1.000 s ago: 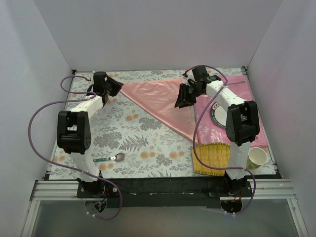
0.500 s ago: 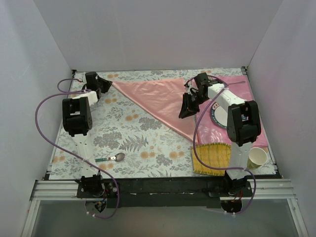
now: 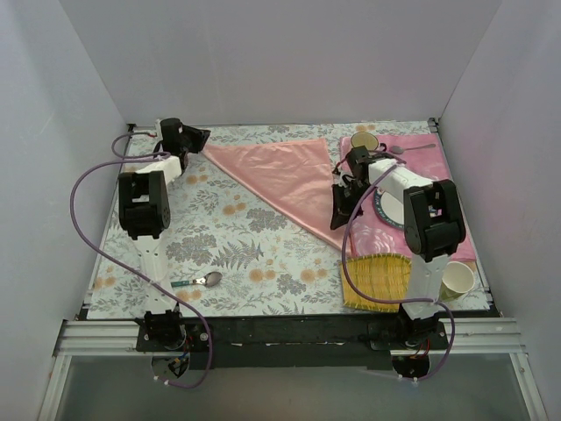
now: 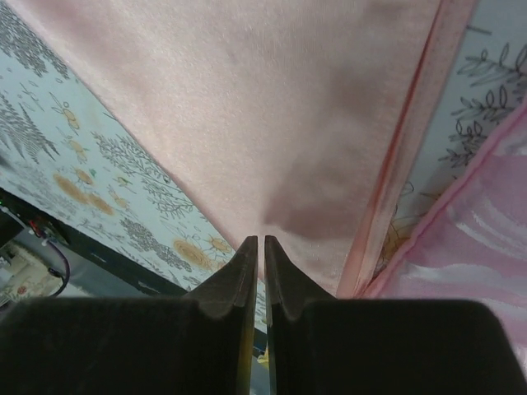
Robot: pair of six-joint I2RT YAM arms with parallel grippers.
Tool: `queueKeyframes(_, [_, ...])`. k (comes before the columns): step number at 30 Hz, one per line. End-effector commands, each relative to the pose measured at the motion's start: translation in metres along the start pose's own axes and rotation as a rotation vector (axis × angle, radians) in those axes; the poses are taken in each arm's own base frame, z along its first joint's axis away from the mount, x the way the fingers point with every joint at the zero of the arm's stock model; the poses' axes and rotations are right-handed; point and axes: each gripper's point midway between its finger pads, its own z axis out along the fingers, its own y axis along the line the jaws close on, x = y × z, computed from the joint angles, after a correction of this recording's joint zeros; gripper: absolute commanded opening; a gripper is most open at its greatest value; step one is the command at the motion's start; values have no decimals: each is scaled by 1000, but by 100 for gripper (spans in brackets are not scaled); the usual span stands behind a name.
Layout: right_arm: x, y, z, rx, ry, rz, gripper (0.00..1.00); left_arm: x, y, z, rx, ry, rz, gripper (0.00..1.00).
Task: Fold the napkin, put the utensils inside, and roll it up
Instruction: Fold the napkin
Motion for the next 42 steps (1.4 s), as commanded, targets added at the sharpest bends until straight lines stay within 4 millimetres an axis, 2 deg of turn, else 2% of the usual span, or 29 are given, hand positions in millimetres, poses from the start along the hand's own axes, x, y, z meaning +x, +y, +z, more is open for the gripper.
queueKeyframes(1, [7, 4, -25, 16, -57, -39, 14, 5, -27, 12, 74, 28, 2, 14])
queueKeyframes(5, [13, 9, -34, 2, -66, -52, 15, 3, -12, 21, 37, 21, 27, 14])
queueKeyframes(7, [19, 6, -36, 22, -54, -63, 15, 2, -5, 24, 10, 21, 31, 14])
queueKeyframes(9, [28, 0, -32, 33, -33, -59, 16, 4, 9, 30, -19, 31, 28, 14])
queueKeyframes(12, [33, -6, -26, 45, -22, -58, 16, 5, 18, 36, -35, 36, 29, 14])
queueKeyframes(17, [41, -20, -17, 89, 0, -40, 16, 1, 25, 46, -49, 29, 36, 14])
queueKeyframes(21, [42, -44, -18, 210, -3, -36, 15, -1, 35, 50, -67, 31, 32, 14])
queueKeyframes(27, [41, -53, -21, 262, 28, -52, 15, -3, 44, 54, -79, 33, 22, 14])
queueKeyframes(29, [35, -46, -30, 264, 10, -70, 16, -2, 45, 55, -79, 40, 22, 14])
queueKeyframes(30, [24, -37, -39, 254, -23, -89, 16, -1, 43, 56, -74, 43, 23, 14])
queueKeyframes(33, [13, -10, -55, 197, -55, -130, 20, 0, 46, 56, -77, 49, 19, 14])
queueKeyframes(35, [14, 1, -55, 154, -51, -131, 25, 1, 47, 55, -78, 49, 15, 14])
queueKeyframes(39, [27, 22, -38, 20, -16, -138, 34, 1, 47, 55, -76, 50, 16, 14])
queueKeyframes(42, [43, 24, -15, -15, 72, -154, 34, 0, 48, 56, -79, 48, 16, 14])
